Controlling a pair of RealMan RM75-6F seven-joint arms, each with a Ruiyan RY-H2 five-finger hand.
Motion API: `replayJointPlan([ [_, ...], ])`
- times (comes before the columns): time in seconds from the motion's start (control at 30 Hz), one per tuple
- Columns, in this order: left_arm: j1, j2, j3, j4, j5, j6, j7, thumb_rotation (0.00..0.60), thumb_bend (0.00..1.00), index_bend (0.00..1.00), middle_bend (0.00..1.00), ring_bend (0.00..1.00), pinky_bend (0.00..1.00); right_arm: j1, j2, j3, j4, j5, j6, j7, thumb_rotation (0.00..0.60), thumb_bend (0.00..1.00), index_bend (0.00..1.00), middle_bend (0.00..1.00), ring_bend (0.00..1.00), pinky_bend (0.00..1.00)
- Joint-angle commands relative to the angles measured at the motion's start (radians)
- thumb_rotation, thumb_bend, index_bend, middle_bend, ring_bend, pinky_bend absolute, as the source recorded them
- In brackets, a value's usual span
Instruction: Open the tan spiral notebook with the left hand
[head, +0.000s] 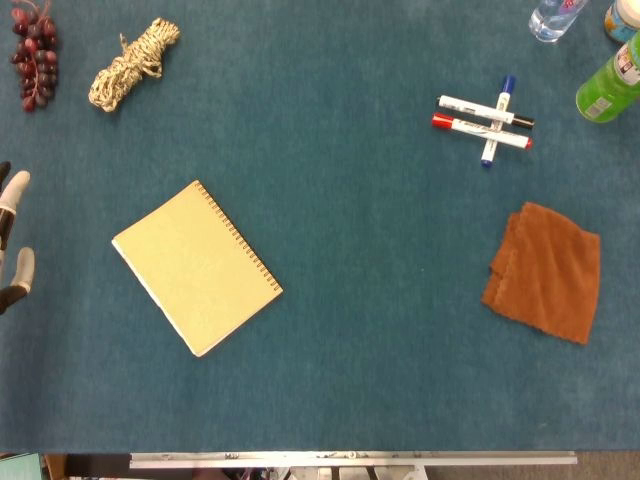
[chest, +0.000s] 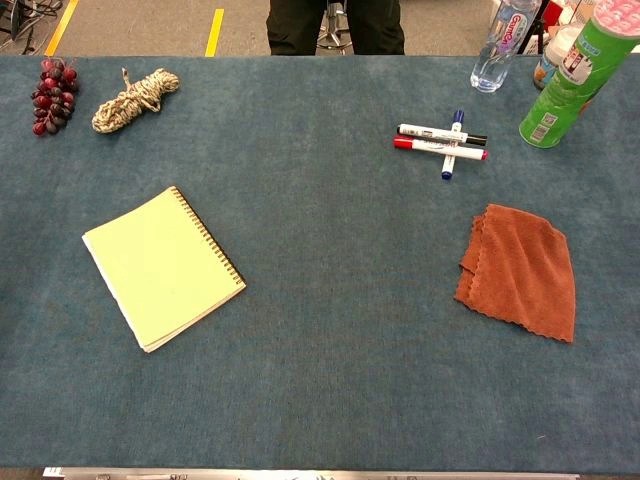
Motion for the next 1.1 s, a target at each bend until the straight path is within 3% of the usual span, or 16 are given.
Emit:
replayJointPlan([
  [0.03,-0.003,0.000,0.001,0.002,0.002,-0.005,-0.001,0.600,0.47,0.02,0.00,0.00,0.02,0.000,0.001,0.000,-0.003,0.002,-0.001,-0.002,0.600,0.21,0.23,0.23,0.18,0.29],
  [0.33,-0.034,0.012,0.014,0.044,0.044,-0.049,-0.064,0.600,0.47,0.02,0.00,0.00,0.02,0.008,0.025,0.021,-0.033,0.008,0.009,-0.014,0.600,0.21,0.23,0.23,0.18,0.29],
  [0.83,-0.192,-0.027,0.077,0.297,0.230,-0.203,-0.318,0.600,0.47,0.12,0.02,0.00,0.02,0.039,0.035,0.037,-0.057,-0.002,-0.006,-0.013,0.600,0.21,0.23,0.23,0.18,0.29],
  [1.1,-0.267,-0.111,0.121,0.417,0.352,-0.206,-0.384,0.600,0.38,0.16,0.03,0.00,0.02,0.046,0.032,0.033,-0.061,-0.004,-0.015,-0.020,0.600,0.21,0.23,0.23,0.18,0.29],
])
